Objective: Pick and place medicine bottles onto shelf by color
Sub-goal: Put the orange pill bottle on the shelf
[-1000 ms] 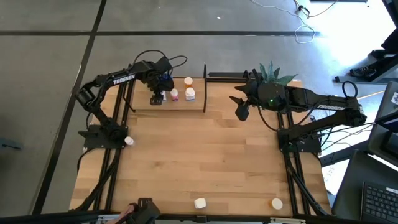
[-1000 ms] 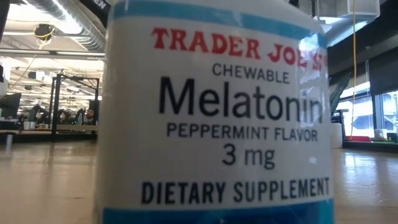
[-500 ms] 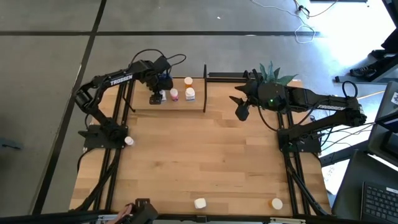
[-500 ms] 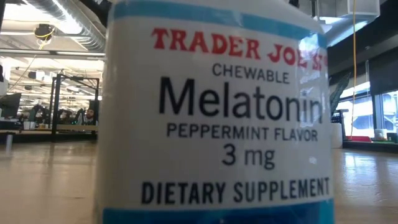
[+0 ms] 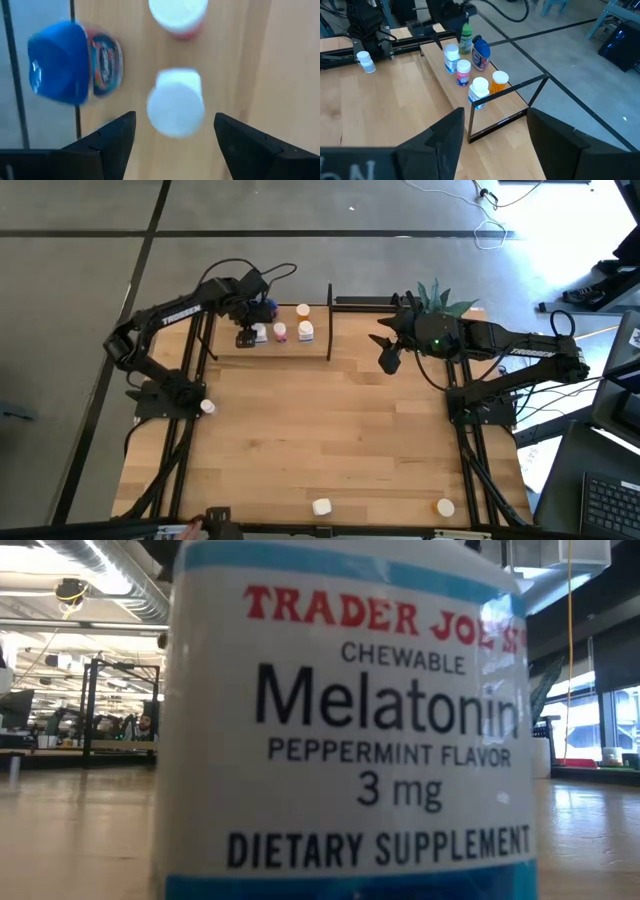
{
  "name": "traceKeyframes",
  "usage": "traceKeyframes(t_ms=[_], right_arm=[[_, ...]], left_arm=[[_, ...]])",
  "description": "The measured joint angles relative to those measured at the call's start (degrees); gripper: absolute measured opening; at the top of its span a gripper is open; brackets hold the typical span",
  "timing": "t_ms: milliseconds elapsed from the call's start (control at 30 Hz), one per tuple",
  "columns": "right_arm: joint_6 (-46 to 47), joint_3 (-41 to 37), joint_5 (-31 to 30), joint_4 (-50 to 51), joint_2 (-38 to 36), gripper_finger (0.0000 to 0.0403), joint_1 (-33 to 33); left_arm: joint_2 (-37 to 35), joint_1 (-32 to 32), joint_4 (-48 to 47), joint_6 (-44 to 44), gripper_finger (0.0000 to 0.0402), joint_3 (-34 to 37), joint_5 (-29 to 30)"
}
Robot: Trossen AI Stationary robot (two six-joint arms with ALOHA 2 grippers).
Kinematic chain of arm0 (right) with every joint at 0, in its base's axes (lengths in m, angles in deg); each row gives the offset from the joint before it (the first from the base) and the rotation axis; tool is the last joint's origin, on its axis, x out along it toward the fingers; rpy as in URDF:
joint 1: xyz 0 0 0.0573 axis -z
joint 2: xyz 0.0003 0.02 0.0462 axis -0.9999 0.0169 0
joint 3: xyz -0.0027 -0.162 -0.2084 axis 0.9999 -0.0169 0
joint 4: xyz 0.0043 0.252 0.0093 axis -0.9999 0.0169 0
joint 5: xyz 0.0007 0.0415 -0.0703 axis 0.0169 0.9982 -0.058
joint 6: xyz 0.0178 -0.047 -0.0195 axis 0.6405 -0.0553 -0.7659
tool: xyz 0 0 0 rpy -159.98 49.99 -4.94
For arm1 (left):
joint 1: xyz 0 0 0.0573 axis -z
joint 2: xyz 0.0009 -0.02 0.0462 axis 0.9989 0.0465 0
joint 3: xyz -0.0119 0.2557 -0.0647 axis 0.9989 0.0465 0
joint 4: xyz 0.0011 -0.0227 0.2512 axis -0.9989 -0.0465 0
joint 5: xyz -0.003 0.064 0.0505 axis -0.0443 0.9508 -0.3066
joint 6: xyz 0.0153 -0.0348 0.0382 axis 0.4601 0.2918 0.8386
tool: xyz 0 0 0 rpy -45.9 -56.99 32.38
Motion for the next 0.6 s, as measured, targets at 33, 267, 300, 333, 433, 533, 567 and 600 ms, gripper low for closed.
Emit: traceKeyframes(t_ms=[33, 267, 300, 333, 433, 533, 567, 600], right_arm=[[0.0, 0.0, 0.01, 0.0, 0.0, 0.0218, 0.01], [0.0, 0.0, 0.01, 0.0, 0.0, 0.0218, 0.0], [0.0, 0.0, 0.01, 0.0, 0.0, 0.0218, 0.01], [0.0, 0.0, 0.01, 0.0, 0.0, 0.0218, 0.01], [0.0, 0.0, 0.01, 0.0, 0.0, 0.0218, 0.02], [0.0, 0.0, 0.01, 0.0, 0.0, 0.0218, 0.0], [0.0, 0.0, 0.0, 0.0, 0.0, 0.0218, 0.02], [0.0, 0.0, 0.01, 0.0, 0.0, 0.0218, 0.0]], left_arm=[[-0.74, -0.02, -1.26, -0.82, 0.0263, 0.0, -0.32], [-6.62, 2.53, -11.88, -13.88, 0.0263, 0.0, -7.34], [-7.28, 3.2, -13.05, -16.27, 0.0263, 0.0, -7.87], [-7.96, 3.89, -14.15, -18.53, 0.0263, 0.0, -8.02], [-10.0, 6.03, -17.54, -24.49, 0.0263, 0.0, -8.11], [-11.83, 8.56, -20.64, -29.62, 0.0263, 0.0, -8.11], [-12.58, 9.33, -21.34, -31.09, 0.0263, 0.0, -8.13], [-13.26, 10.13, -21.84, -32.52, 0.0263, 0.0, -8.17]])
